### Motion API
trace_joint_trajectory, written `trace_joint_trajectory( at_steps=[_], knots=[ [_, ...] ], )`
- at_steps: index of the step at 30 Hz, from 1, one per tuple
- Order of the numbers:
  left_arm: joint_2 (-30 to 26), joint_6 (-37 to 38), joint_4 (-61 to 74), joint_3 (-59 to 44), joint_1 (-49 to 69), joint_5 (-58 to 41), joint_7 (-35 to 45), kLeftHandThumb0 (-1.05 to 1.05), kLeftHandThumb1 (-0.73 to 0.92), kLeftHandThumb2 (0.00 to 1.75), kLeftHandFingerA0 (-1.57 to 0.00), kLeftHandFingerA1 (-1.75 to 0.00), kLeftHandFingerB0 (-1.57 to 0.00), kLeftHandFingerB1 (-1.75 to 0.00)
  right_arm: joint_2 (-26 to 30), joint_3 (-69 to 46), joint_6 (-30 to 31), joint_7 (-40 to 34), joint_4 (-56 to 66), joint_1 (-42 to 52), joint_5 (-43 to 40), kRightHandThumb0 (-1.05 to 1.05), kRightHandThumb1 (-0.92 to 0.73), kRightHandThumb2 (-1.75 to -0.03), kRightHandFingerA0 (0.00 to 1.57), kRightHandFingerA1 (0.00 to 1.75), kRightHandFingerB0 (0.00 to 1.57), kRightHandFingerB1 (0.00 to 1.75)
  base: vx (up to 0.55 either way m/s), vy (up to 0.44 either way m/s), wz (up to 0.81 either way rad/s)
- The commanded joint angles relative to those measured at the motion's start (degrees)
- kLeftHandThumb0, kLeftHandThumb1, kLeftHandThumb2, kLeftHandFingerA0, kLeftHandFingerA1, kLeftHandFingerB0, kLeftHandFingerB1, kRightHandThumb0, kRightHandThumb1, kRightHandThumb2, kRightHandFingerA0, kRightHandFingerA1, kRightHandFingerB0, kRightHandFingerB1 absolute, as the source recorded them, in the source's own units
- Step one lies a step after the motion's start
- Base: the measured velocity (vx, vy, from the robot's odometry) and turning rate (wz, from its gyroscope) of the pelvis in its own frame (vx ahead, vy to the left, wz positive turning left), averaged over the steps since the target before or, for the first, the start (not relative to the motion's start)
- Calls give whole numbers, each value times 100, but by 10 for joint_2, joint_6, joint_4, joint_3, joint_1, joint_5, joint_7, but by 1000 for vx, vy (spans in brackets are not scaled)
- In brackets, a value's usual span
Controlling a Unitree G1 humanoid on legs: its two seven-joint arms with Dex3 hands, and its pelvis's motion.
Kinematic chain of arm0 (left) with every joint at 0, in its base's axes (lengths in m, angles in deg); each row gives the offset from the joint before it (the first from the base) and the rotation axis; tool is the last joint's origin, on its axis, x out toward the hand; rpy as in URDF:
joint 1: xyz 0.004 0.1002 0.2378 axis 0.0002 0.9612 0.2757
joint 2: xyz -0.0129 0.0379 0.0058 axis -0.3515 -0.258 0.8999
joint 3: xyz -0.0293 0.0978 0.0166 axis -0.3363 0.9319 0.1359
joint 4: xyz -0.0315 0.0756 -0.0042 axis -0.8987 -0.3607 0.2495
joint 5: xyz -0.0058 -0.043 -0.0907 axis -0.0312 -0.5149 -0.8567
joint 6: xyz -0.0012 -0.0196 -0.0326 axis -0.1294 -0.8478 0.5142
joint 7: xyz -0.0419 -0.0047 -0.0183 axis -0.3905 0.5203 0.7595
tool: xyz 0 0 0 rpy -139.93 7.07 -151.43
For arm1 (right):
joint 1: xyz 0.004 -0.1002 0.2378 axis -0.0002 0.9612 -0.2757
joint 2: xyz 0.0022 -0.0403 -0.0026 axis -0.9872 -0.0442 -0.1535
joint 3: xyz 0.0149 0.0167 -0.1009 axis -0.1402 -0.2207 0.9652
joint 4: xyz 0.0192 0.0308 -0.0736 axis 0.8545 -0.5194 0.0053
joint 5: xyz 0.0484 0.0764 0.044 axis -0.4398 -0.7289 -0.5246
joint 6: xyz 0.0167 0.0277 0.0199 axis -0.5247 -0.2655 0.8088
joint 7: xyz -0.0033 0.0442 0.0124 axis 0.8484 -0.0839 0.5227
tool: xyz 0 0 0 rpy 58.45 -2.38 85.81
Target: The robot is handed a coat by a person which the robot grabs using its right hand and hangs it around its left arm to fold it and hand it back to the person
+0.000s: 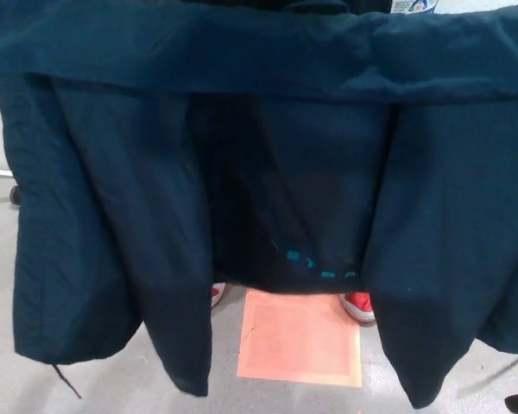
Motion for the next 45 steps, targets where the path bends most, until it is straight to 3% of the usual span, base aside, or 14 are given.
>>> trace_joint_trajectory(
  at_steps=[1, 9, 13, 14, 28, 30, 31, 33, 34, 35, 41, 42, 43, 45],
  knots=[
    [-9, 30, -12, -8, 9, -9, 24, -69, 72, 102, -4, -42, -2, -37, 16, 7, -40, 11, -8, 7, 8, -68, -92, -70, 27, 34, 24, 31, 0, 0, 0],
    [2, 42, -10, -19, 17, -16, 21, -32, 64, 114, 0, -47, 0, -47, 21, 2, -103, 99, 97, 35, -26, -68, -90, -67, 23, 32, 22, 30, 0, 0, 0],
    [2, 48, -6, -19, 13, -15, 35, -32, 65, 115, 0, -47, 0, -47, 33, -17, -85, 158, 377, 138, -95, -62, -87, -66, 20, 31, 19, 29, 68, 1, 1],
    [4, 56, -5, -23, 16, -20, 40, -58, 91, 67, -20, -32, -18, -31, 39, -20, -69, 163, 453, 167, -105, -62, -88, -67, 21, 31, 19, 29, 88, 1, 5],
    [3, 52, -2, -30, 17, -27, 52, -63, 90, 67, -28, -34, -24, -32, 145, -184, -26, 187, 1088, 289, -461, -66, -81, -63, 30, 41, 23, 34, 6, 0, 0],
    [4, 54, -2, -31, 16, -28, 54, -64, 90, 67, -26, -34, -22, -32, 147, -198, -17, 183, 1100, 287, -482, -67, -79, -63, 32, 41, 25, 34, 0, 0, 0],
    [4, 53, -2, -33, 15, -31, 55, -33, 62, 114, 0, -47, 0, -47, 156, -217, -9, 175, 1119, 283, -513, -67, -75, -62, 34, 42, 27, 34, 0, 0, 0],
    [2, 45, -3, -35, 11, -32, 52, -60, 91, 67, -22, -32, -17, -30, 176, -254, -3, 163, 1144, 264, -577, -70, -73, -62, 35, 41, 28, 34, 0, 0, 0],
    [0, 37, -4, -34, 7, -30, 49, -60, 91, 67, -22, -32, -17, -30, 183, -268, -8, 162, 1145, 247, -604, -70, -73, -62, 35, 41, 28, 34, 0, 0, 0],
    [-2, 34, -5, -34, 3, -30, 48, -33, 64, 114, 0, -47, 0, -47, 193, -290, -10, 163, 1140, 216, -650, -66, -55, -98, 38, 55, 16, 43, 0, 0, 0],
    [-1, 22, -6, -42, -5, -36, 38, -33, 63, 113, 0, -47, 0, -47, 225, -345, 1, 155, 1115, 127, -720, -67, -73, -62, 38, 38, 27, 31, 0, 0, 0],
    [-1, 28, -5, -42, -4, -37, 40, -58, 89, 67, -20, -33, -16, -31, 228, -349, 4, 151, 1109, 111, -728, -66, -71, -62, 39, 37, 28, 31, 0, 0, 0],
    [-2, 38, -5, -40, -1, -34, 45, -33, 62, 113, 0, -48, 0, -47, 234, -354, 11, 135, 1100, 74, -739, -67, -68, -62, 44, 37, 32, 32, 0, 0, 0],
    [-4, 43, -6, -35, 0, -29, 49, -34, 62, 113, 0, -48, 0, -47, 243, -356, 17, 111, 1088, 23, -747, -66, -72, -62, 46, 37, 34, 32, 0, 0, 0]
  ],
)
